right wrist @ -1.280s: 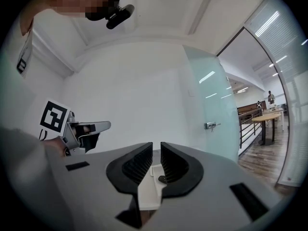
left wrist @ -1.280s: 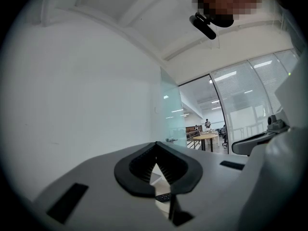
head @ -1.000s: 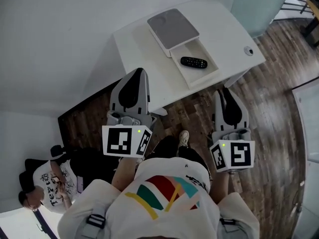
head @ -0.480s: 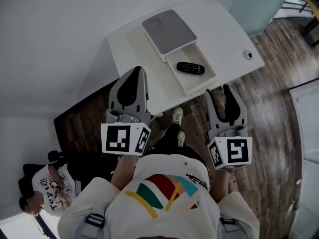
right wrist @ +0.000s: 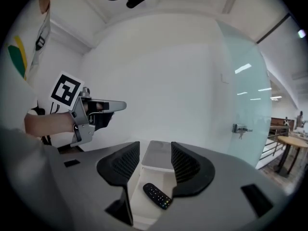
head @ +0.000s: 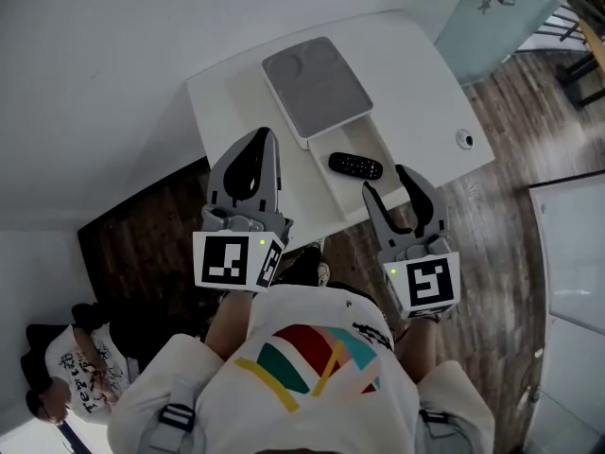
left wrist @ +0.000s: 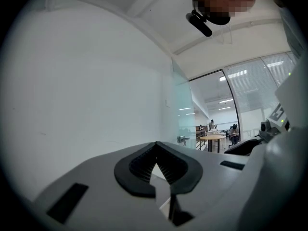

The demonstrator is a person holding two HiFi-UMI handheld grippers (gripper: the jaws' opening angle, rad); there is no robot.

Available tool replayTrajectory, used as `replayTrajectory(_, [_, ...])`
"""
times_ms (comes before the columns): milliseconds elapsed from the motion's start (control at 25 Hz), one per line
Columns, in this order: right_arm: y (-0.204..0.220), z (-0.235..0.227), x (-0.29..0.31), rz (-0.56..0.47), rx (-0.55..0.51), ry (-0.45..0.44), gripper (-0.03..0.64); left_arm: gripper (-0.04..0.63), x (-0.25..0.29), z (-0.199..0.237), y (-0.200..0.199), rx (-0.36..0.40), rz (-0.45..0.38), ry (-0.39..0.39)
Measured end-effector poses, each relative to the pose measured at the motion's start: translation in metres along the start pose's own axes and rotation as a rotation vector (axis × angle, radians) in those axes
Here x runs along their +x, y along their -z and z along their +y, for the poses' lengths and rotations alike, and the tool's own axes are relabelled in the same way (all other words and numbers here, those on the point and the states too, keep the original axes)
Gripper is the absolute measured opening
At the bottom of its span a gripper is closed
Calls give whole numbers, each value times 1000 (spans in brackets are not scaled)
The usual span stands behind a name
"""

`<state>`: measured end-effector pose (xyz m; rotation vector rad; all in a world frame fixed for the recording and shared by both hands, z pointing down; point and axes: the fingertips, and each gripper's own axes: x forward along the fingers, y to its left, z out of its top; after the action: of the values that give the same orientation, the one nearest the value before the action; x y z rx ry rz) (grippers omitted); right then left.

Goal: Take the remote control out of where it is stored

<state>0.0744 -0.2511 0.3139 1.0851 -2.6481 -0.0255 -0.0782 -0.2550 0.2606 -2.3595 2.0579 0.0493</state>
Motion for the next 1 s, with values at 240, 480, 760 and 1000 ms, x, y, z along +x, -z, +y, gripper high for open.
replayTrajectory(240, [3, -3, 58, 62, -45, -78, 201, 6, 36, 19, 21, -46, -8, 2])
replayTrajectory(480, [29, -15, 84, 162, -79, -174, 201, 6, 63, 23, 54, -113, 53, 8])
replayTrajectory(760, [61, -12, 103, 222, -108, -332, 252, 6, 67, 23, 85, -102, 89, -93])
replayTrajectory(1000, [107, 6, 114, 343, -236, -531, 341, 6, 57, 20, 118, -125, 139, -178])
